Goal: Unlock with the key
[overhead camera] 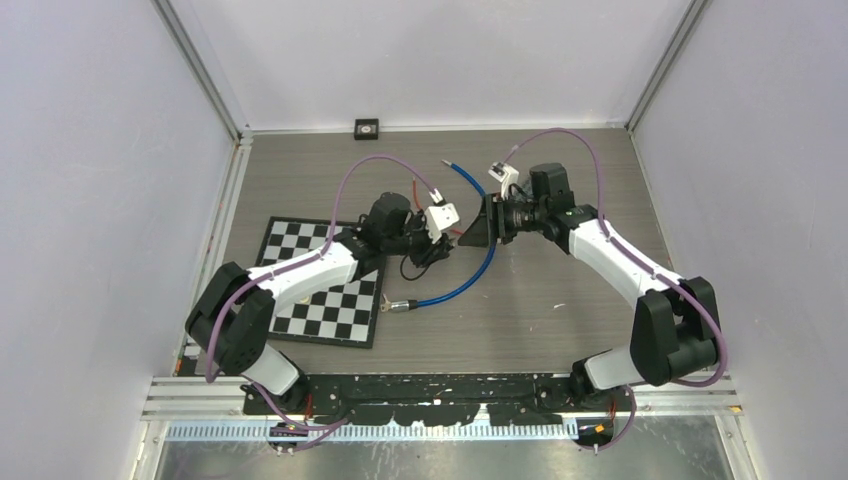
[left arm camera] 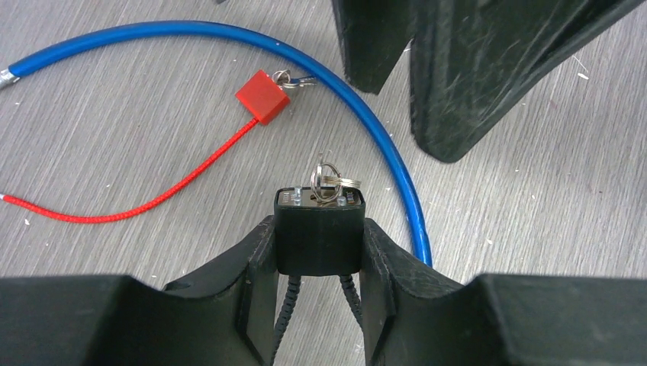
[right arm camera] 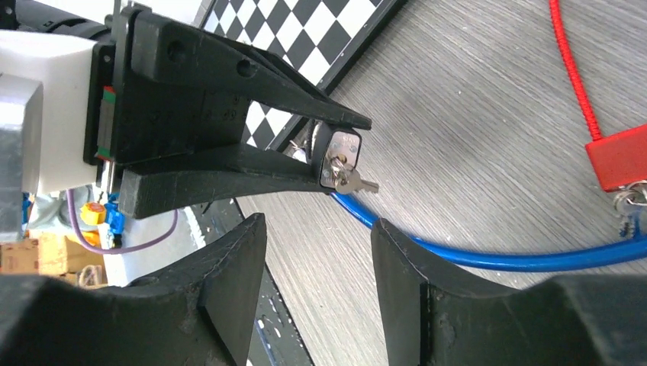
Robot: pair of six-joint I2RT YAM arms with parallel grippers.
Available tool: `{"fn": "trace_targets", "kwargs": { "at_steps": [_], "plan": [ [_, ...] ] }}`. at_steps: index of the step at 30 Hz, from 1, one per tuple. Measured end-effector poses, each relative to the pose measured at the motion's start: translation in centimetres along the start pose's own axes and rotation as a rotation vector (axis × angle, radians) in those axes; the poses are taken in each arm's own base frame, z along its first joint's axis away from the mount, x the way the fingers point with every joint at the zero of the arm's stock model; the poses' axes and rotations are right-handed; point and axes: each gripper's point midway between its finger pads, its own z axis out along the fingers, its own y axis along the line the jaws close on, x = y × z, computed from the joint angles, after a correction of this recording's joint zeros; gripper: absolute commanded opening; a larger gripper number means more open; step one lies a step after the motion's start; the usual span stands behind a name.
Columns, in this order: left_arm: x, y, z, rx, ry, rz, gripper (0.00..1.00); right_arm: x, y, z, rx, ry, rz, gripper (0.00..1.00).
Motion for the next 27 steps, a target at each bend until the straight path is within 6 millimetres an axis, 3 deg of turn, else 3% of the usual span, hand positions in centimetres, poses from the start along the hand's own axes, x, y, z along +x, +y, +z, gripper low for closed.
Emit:
{"fn": "trace_targets", "kwargs": {
  "at_steps": [11,20,27],
  "plan": [
    [-0.3,-0.5,0.2,0.02,-0.01,0.037,0.0,1.2,-2.4,2.9,-0.013,0.072,0.124,0.6],
    [-0.3,-1.1,0.3,0.033,-0.006,0.063,0.0,0.8,-1.3,3.7,-0.062,0.066,0.125,0.59],
    [-0.3,-1.2,0.4,0.036,-0.007,0.064,0.0,1.0,-1.1,4.5,-0.077,0.075,0.129,0.5]
  ]
}}
